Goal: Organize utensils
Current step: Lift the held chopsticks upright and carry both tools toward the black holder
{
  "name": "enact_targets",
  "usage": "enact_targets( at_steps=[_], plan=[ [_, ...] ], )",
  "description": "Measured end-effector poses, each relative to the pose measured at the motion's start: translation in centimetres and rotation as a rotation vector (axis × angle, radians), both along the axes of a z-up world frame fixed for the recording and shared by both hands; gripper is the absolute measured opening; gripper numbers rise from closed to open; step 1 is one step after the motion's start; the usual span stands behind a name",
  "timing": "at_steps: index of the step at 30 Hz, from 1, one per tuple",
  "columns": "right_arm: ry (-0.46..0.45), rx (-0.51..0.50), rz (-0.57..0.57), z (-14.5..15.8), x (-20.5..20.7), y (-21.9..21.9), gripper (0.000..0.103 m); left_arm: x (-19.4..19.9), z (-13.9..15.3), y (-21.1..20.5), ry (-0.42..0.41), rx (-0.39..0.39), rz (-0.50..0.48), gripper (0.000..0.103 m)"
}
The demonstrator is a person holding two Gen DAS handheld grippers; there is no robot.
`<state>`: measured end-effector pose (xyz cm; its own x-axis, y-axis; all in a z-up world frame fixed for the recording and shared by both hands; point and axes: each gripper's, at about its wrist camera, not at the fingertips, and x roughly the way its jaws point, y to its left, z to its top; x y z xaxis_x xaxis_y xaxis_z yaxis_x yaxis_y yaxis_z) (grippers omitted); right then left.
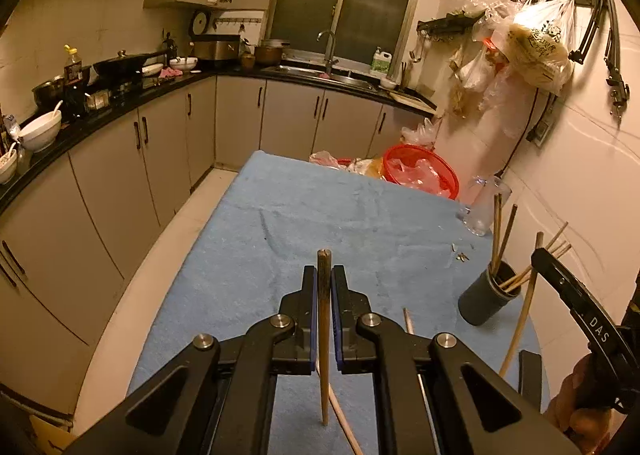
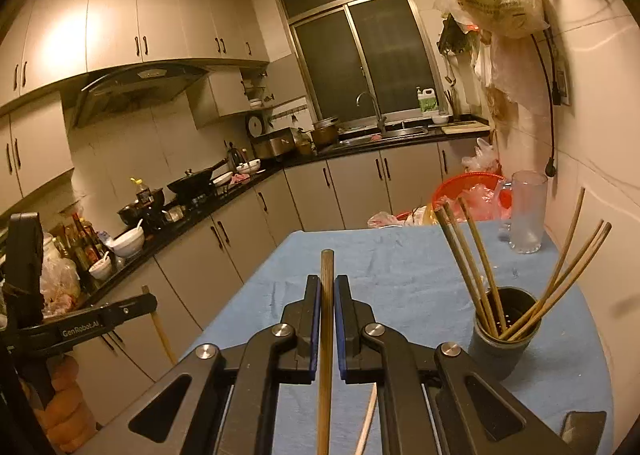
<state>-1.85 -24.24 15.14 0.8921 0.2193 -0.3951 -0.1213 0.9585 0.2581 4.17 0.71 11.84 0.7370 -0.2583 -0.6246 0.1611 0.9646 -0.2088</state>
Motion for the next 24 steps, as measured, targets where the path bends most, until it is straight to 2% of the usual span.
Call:
enact_targets(
  at_steps=[9,16,24],
  plan=[
    [-0.048,0.001,-0.004,1.6,-1.2,-1.3,0.007,-1.1,1.2,-0.2,0.009,-0.006,-0.018,0.007],
    [-0.054,0.031,-0.021,1.6,-1.8,-2.9,0.007,-1.6,1.6,-0.5,0.009,0.001,-0.027,0.007],
    [-0.040,0.070,-0.030,1.5,-1.9,-4.3,0.007,-2.0,2.0,-0.8,0.015,-0.024,-0.049,0.007]
  ],
)
